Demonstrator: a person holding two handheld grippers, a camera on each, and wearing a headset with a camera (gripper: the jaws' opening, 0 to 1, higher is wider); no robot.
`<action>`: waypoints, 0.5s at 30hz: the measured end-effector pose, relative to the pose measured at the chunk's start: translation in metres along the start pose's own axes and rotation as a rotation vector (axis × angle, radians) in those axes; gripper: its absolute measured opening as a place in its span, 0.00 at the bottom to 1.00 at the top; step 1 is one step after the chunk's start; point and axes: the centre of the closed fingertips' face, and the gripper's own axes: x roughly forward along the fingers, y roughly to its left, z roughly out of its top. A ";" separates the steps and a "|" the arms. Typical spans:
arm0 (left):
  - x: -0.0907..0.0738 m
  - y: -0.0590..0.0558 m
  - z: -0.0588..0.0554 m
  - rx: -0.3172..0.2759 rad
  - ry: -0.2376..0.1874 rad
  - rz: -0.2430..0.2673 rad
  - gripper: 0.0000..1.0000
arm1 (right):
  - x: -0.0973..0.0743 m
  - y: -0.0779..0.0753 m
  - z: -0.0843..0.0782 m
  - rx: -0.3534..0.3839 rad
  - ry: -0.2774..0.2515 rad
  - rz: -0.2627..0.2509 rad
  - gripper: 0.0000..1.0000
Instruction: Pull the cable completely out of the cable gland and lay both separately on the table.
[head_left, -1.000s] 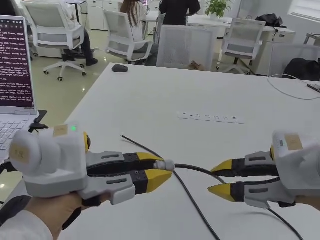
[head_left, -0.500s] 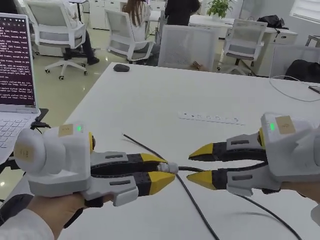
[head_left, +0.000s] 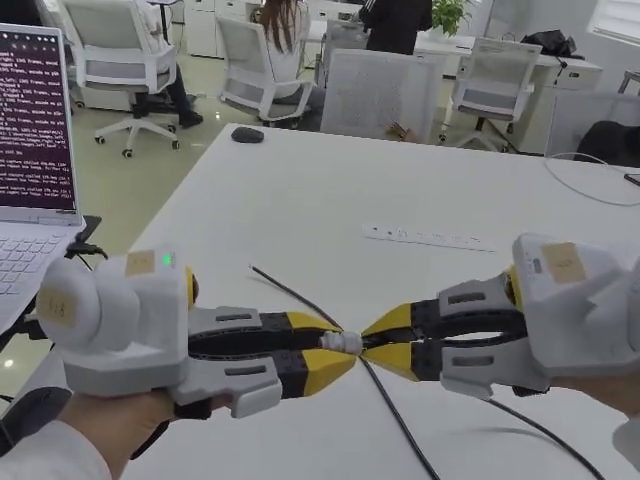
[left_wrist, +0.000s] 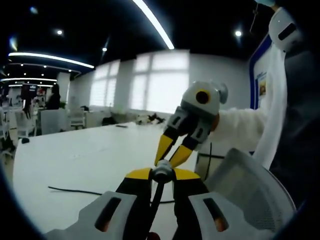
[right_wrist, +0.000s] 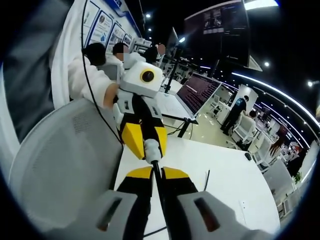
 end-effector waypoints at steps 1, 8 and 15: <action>0.000 0.000 0.000 -0.001 -0.001 -0.001 0.16 | 0.000 0.000 0.000 0.001 -0.001 0.000 0.06; 0.000 -0.001 0.001 -0.001 -0.003 0.002 0.16 | -0.002 -0.001 -0.002 0.013 -0.001 -0.012 0.06; 0.000 0.000 0.002 0.002 -0.004 0.006 0.16 | -0.010 -0.003 -0.009 0.033 0.009 -0.033 0.06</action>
